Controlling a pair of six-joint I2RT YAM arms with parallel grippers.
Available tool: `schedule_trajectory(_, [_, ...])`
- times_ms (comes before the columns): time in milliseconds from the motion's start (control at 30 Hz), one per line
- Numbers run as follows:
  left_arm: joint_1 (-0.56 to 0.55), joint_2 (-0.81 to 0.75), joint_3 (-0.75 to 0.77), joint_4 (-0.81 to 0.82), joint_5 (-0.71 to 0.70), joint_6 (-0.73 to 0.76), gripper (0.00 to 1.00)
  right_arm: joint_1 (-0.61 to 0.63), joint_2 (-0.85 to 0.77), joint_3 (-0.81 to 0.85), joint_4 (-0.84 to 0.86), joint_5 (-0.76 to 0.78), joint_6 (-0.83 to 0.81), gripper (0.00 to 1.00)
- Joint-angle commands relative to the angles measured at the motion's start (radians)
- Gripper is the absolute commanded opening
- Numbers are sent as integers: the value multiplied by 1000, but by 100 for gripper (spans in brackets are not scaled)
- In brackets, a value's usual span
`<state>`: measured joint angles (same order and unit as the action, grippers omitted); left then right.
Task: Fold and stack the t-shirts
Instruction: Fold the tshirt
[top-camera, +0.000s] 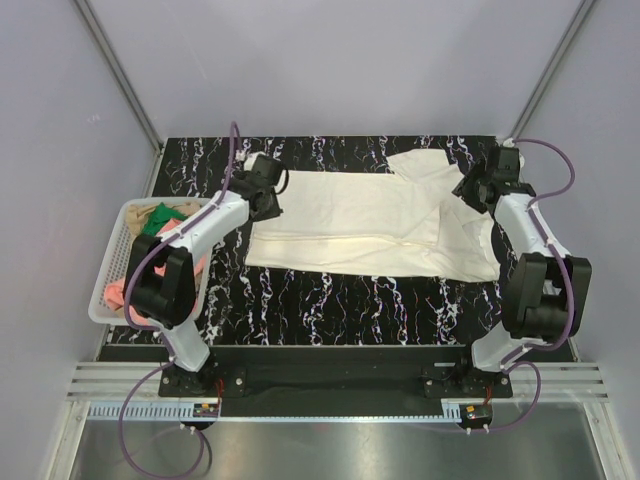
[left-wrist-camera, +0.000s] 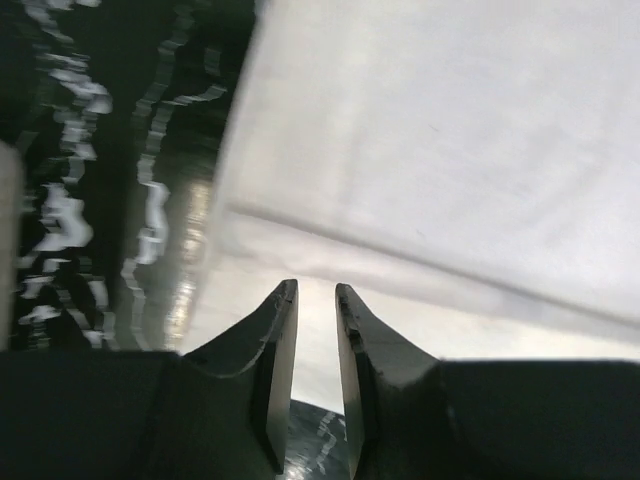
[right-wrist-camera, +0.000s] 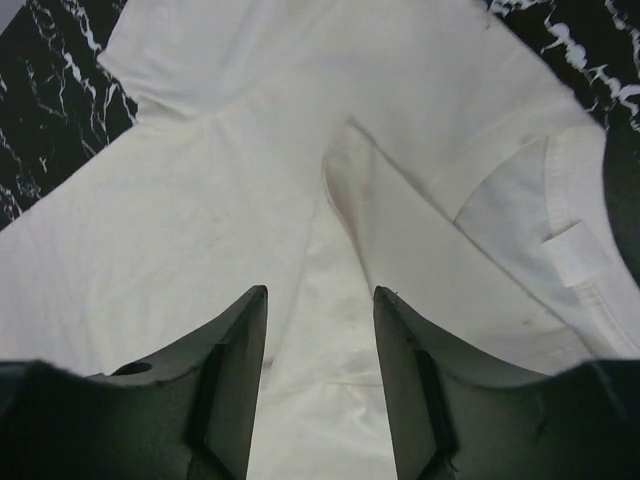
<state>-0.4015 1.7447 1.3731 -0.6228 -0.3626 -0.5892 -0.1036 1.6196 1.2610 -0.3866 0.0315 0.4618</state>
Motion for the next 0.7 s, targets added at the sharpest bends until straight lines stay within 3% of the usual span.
schedule_trajectory(0, [-59,-24,-72,110,175,15,26,2,-61,-96,21,-152,74,55])
schedule_trajectory(267, [-94,76,-111,120,197,-1,24,4,-50,-236,152,-200,139,62])
schedule_trajectory(667, [-80,168,-25,94,22,-3,27,5,25,-394,379,-255,219,64])
